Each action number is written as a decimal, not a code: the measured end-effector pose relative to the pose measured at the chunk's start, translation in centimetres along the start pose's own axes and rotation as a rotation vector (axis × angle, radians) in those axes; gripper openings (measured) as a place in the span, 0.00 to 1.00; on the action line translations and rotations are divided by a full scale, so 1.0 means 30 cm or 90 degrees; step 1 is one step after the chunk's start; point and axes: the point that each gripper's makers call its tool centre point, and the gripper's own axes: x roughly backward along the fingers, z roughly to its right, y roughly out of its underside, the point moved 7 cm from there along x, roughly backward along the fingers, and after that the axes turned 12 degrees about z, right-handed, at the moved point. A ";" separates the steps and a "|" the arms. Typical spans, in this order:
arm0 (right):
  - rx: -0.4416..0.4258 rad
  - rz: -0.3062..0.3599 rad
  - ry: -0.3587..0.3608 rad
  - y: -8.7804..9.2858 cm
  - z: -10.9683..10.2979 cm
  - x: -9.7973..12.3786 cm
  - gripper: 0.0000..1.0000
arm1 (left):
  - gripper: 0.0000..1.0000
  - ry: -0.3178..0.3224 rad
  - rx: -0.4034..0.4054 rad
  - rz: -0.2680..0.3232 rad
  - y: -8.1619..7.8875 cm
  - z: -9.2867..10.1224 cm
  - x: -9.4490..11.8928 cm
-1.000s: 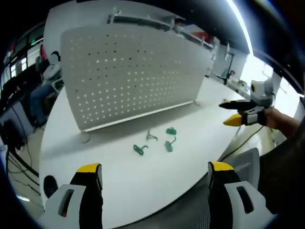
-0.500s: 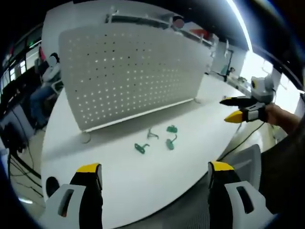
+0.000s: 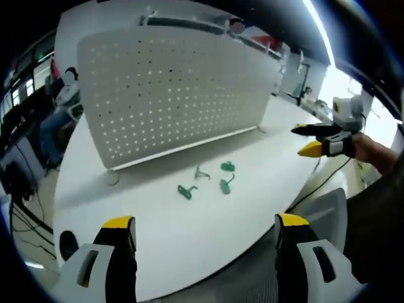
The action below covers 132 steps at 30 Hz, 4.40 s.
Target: Insert the hook assembly into the mounting plate slot until the hook locks in place.
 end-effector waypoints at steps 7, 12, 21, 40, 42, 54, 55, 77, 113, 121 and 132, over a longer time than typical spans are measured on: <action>-0.001 -0.002 -0.003 0.002 -0.003 -0.003 0.79 | 0.92 0.004 0.000 -0.010 0.014 0.002 -0.007; -0.001 -0.005 -0.002 0.005 0.002 -0.007 0.79 | 0.92 0.002 0.002 -0.010 0.015 -0.004 -0.009; -0.091 -0.003 0.034 0.014 0.029 -0.007 0.77 | 0.92 0.004 0.007 -0.008 0.015 -0.006 -0.013; -0.088 -0.055 0.017 0.094 0.012 -0.059 0.69 | 0.93 -0.004 0.018 -0.010 0.032 -0.014 -0.021; -0.087 -0.058 0.009 0.096 0.006 -0.069 0.68 | 0.93 -0.004 0.018 -0.011 0.033 -0.015 -0.022; -0.075 -0.080 -0.035 0.122 -0.024 -0.174 0.62 | 0.92 -0.003 0.014 -0.020 0.034 -0.022 -0.020; -0.076 -0.084 -0.040 0.126 -0.028 -0.184 0.61 | 0.92 -0.003 0.013 -0.021 0.034 -0.021 -0.021; -0.062 -0.192 -0.124 0.235 -0.099 -0.453 0.44 | 0.93 0.004 0.012 -0.020 0.020 -0.010 -0.022; -0.199 -0.315 -0.072 0.343 -0.045 -0.583 0.06 | 0.91 -0.010 0.028 -0.034 0.054 -0.037 -0.014; -0.192 -0.330 -0.075 0.353 -0.049 -0.583 0.01 | 0.91 -0.012 0.026 -0.040 0.061 -0.040 -0.007; -0.185 -0.320 -0.064 0.342 -0.044 -0.571 0.00 | 0.92 -0.009 0.021 -0.035 0.045 -0.033 -0.015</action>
